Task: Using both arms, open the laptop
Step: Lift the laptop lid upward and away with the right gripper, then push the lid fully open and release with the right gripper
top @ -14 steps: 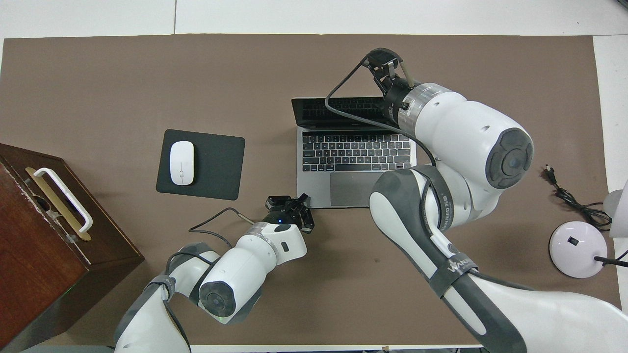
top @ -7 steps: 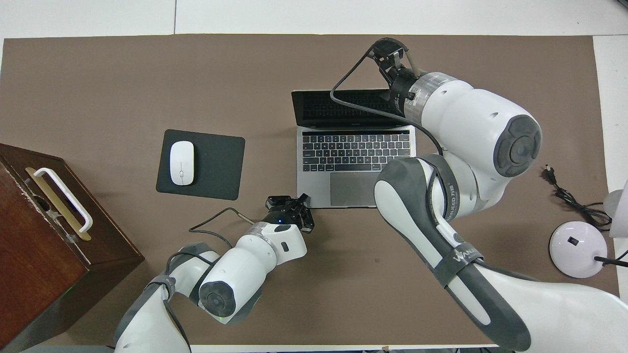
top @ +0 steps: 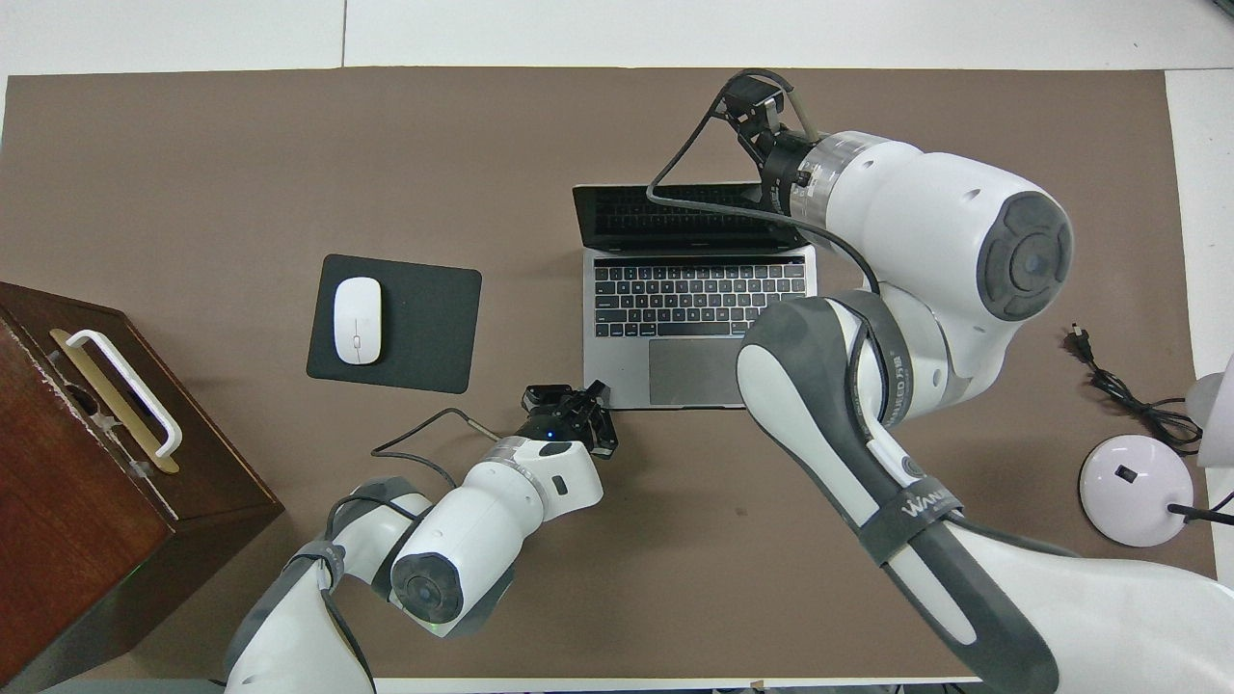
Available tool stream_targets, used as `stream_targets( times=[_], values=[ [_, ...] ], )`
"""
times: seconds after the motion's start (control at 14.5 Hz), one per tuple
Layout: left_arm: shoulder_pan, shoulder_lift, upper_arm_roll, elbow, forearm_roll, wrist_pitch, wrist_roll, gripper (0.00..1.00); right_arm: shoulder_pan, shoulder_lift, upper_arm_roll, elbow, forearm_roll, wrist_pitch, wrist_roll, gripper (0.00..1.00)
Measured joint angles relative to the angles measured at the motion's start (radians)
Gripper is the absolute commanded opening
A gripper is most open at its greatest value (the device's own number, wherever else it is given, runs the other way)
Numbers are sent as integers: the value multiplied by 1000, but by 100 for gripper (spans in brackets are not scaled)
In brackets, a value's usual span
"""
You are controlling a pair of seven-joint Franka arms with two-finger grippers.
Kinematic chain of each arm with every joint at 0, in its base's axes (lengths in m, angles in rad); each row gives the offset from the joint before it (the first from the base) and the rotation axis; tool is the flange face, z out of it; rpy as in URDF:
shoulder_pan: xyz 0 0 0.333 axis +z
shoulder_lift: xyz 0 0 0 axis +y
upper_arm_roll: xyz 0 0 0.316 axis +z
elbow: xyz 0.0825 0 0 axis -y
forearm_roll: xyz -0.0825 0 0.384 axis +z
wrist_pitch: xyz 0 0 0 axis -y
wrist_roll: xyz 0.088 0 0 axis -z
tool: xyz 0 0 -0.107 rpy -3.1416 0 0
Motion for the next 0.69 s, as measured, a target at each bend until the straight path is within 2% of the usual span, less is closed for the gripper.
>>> stream_targets(
  times=[0.28, 0.69],
  values=[
    [0, 0, 0, 0, 0, 0, 0, 0, -23, 16, -1, 81, 0, -121, -15, 100],
    [6, 10, -1, 14, 0, 0, -26, 0, -69, 23, -1, 160, 0, -297, -137, 100]
  ],
)
